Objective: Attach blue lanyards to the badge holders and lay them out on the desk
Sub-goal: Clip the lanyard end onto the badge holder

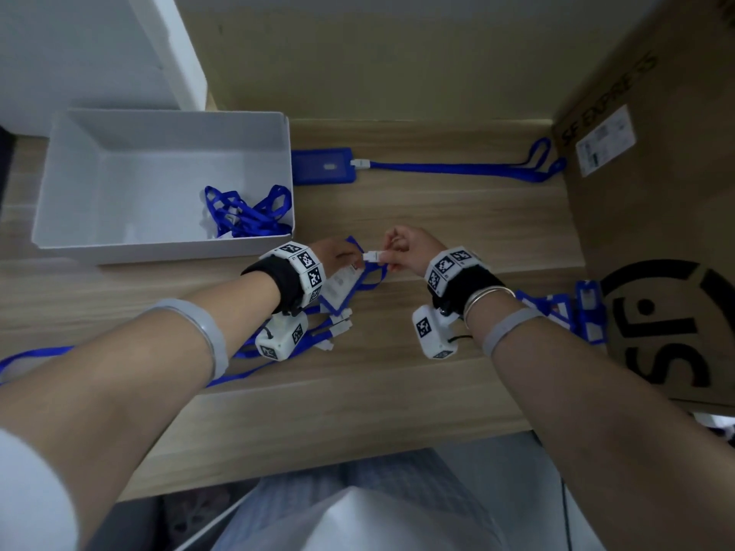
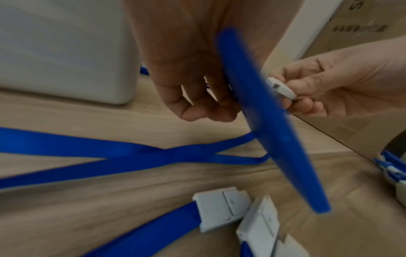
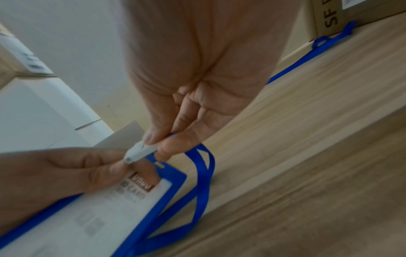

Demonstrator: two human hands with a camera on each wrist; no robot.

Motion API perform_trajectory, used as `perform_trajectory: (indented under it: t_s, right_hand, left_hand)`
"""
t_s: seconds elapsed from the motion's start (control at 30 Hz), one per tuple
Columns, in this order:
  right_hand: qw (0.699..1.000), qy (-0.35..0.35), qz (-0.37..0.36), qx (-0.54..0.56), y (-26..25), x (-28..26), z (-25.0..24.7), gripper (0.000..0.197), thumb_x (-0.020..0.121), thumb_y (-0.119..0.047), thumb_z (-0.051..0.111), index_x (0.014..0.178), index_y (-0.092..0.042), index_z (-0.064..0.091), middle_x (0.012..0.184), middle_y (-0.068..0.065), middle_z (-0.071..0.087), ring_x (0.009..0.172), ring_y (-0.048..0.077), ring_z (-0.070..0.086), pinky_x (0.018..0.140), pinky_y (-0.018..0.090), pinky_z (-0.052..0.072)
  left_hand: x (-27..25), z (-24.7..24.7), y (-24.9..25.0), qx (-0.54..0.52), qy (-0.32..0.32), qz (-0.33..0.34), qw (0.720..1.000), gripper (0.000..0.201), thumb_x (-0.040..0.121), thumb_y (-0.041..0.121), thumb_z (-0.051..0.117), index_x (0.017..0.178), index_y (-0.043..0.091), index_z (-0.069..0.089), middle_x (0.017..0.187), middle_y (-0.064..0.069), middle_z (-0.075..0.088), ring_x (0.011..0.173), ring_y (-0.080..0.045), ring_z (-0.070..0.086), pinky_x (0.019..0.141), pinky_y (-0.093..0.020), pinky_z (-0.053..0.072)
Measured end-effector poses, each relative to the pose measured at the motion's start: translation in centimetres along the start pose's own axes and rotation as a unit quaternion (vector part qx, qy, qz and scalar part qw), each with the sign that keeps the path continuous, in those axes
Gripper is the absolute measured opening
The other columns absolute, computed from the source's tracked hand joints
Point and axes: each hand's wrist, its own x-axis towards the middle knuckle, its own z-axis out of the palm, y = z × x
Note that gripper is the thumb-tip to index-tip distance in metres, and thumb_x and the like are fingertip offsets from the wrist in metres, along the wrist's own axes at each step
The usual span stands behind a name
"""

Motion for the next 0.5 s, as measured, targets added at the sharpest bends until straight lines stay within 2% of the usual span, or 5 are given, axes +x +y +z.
perform_trajectory:
  t_s: [0.13, 0.23, 0.3, 0.37, 0.5]
  right_hand:
    - [1.0, 0.017, 0.018, -0.001, 0.08, 0.22, 0.14, 0.014, 0.085, -0.003, 0.064, 0.099, -0.002, 0.063, 0.069, -0.001, 0.064, 0.048, -0.004, 0.06, 0.056, 0.009, 0.052]
    - [1.0, 0.02, 0.024, 0.003, 0.0, -0.03, 0.37, 0.017, 0.084, -0.006, 0.067, 0.1, 0.001, 0.066, 0.068, -0.001, 0.064, 0.057, 0.003, 0.061, 0.057, 0.009, 0.052]
    - [1.0, 0.018, 0.02, 0.016, -0.1, -0.23, 0.66, 0.016, 0.083, -0.007, 0.068, 0.098, 0.0, 0.067, 0.067, 0.0, 0.064, 0.059, 0.006, 0.06, 0.06, 0.012, 0.053]
    - [1.0, 0.008, 0.016, 0.023, -0.15, -0.36, 0.79, 0.017, 0.083, -0.007, 0.069, 0.099, -0.001, 0.067, 0.068, 0.0, 0.064, 0.06, 0.006, 0.061, 0.062, 0.013, 0.053]
    - [1.0, -0.009, 0.008, 0.012, -0.22, -0.31, 0.68, 0.021, 0.083, -0.003, 0.067, 0.103, 0.003, 0.066, 0.068, 0.0, 0.063, 0.051, -0.003, 0.061, 0.059, 0.007, 0.052]
  left_hand:
    - [0.34, 0.07, 0.46, -0.02, 0.013, -0.011, 1.0, 0.034, 0.099, 0.02, 0.039, 0.123, 0.004, 0.057, 0.103, -0.01, 0.054, 0.092, -0.015, 0.045, 0.061, -0.006, 0.028]
    - [0.27, 0.03, 0.54, -0.025, 0.018, 0.0, 1.0, 0.033, 0.095, 0.026, 0.046, 0.119, 0.007, 0.06, 0.099, -0.003, 0.054, 0.091, -0.014, 0.047, 0.064, -0.015, 0.034]
    - [0.36, 0.07, 0.37, -0.019, 0.022, 0.004, 1.0, 0.032, 0.093, 0.028, 0.051, 0.115, 0.006, 0.062, 0.098, -0.007, 0.058, 0.09, -0.014, 0.048, 0.067, -0.02, 0.036]
    - [0.41, 0.04, 0.38, -0.024, 0.032, 0.014, 0.999, 0.03, 0.091, 0.025, 0.055, 0.111, 0.006, 0.065, 0.103, -0.012, 0.063, 0.089, -0.014, 0.049, 0.068, -0.019, 0.037]
    - [0.3, -0.14, 0.31, -0.031, 0.041, 0.019, 0.999, 0.027, 0.089, 0.023, 0.058, 0.107, 0.004, 0.066, 0.094, -0.001, 0.056, 0.089, -0.013, 0.048, 0.064, -0.007, 0.031]
